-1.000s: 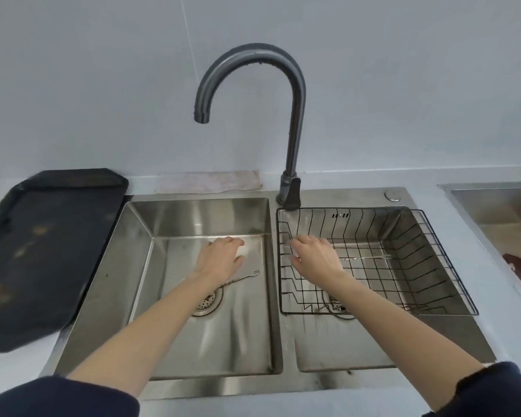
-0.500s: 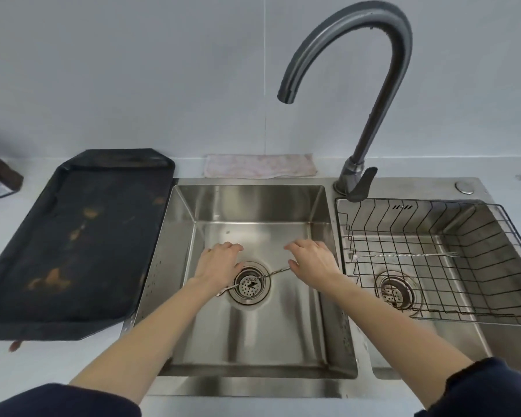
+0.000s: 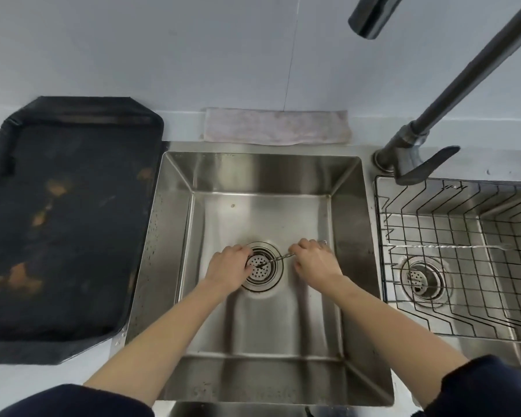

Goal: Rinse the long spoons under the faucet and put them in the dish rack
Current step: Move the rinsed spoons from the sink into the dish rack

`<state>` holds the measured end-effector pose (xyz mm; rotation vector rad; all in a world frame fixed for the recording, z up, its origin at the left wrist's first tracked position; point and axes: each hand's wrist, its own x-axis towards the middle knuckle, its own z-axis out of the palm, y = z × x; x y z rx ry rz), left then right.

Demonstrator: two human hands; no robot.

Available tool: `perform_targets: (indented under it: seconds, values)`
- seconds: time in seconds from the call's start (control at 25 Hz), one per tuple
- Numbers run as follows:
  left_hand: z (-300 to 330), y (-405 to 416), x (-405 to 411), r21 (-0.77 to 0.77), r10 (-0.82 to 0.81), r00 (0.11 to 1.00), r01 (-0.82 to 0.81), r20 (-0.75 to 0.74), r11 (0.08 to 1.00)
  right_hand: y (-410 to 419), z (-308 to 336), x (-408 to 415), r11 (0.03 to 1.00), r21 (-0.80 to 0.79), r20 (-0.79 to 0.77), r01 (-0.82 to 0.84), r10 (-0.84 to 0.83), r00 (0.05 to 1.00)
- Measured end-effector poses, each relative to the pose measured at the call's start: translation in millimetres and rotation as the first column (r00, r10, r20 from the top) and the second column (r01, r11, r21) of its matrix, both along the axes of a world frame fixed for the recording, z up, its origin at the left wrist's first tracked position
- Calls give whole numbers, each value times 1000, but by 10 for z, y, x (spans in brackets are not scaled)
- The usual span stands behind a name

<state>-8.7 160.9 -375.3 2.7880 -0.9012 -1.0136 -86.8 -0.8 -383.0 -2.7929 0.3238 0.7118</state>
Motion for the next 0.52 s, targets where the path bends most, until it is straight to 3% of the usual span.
perform_targets:
  seconds: [0.32, 0.52]
  values:
    - [-489, -94, 15, 45, 16, 994, -11, -107, 999, -97, -438, 109, 1000, 25, -61, 14, -12, 998]
    - [-609, -140, -10, 20, 25, 995, -23, -93, 1000, -116, -544, 176, 1000, 14, -49, 15, -14, 999]
